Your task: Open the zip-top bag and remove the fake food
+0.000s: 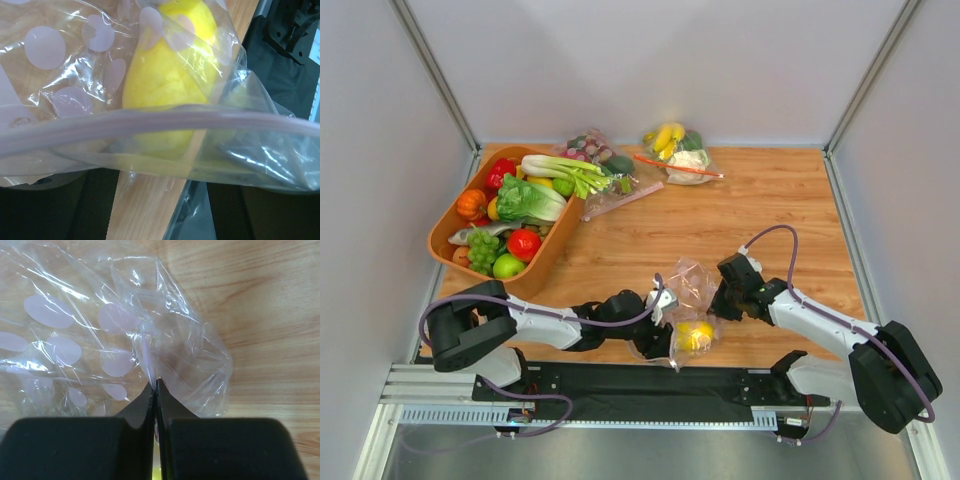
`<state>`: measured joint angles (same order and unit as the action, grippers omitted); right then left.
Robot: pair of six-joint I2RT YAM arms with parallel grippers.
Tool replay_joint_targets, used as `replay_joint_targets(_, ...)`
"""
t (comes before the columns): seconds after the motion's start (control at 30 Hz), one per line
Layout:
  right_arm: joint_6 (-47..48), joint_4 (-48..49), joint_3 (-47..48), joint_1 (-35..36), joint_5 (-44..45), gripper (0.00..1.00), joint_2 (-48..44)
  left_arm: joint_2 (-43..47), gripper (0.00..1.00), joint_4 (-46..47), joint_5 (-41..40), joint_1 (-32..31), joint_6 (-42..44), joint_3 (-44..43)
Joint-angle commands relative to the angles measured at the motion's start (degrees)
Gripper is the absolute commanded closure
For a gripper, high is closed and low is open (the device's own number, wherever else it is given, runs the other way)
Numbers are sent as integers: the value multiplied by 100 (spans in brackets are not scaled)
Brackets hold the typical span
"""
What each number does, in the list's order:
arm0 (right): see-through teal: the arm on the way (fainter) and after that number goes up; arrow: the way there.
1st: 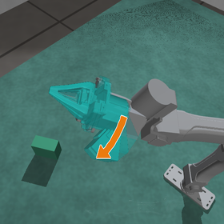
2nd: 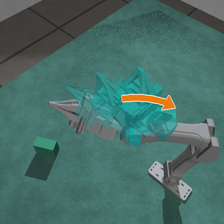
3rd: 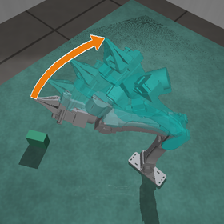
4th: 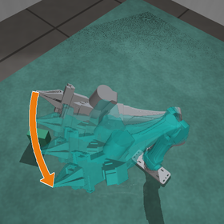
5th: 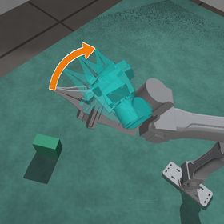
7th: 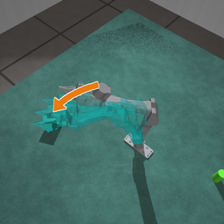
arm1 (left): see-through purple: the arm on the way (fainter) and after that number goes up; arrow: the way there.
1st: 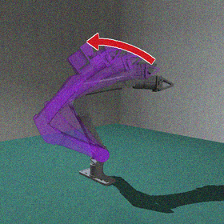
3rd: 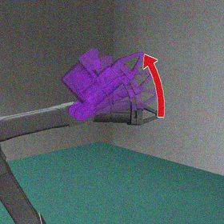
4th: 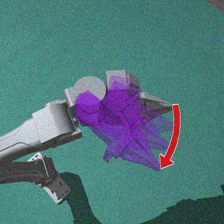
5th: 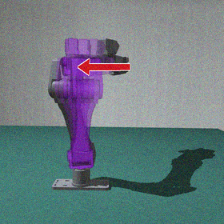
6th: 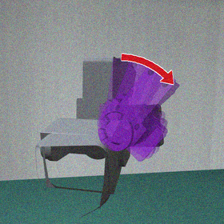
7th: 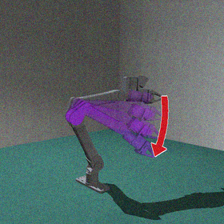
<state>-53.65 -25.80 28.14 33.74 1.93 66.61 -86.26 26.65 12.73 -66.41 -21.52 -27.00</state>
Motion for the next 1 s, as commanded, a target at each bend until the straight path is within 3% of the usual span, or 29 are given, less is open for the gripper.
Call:
replay_joint_targets(0.0, -102, 216, 148, 36, -70, 100, -34, -154, 27, 516, -157, -38, 157, -261)
replay_joint_targets(0.2, -93, 286, 121, 36, -106, 100, 10, -383, 22, 780, -131, -38, 253, -428)
replay_joint_targets(0.37, -76, 295, 95, 45, -299, 100, 19, -629, 24, 762, 80, -38, 333, -665)
replay_joint_targets(0.47, -76, 269, 86, 45, -290, 100, -16, -734, 45, 727, 212, -38, 324, -736)
replay_joint_targets(0.5, -76, 251, 78, 37, -281, 100, -25, -743, 58, 710, 230, -38, 315, -736)
replay_joint_targets(0.7, -58, 181, 78, 37, -202, 100, -78, -603, 87, 508, 221, -38, 368, -640)
replay_joint_targets(0.9, 144, -56, 200, 10, 333, 100, -131, -156, 100, 227, 177, -38, 420, -367)
replay_joint_targets(0.97, 258, -109, 236, -86, 430, 100, -122, -6, 100, 86, 160, -38, 455, -288)
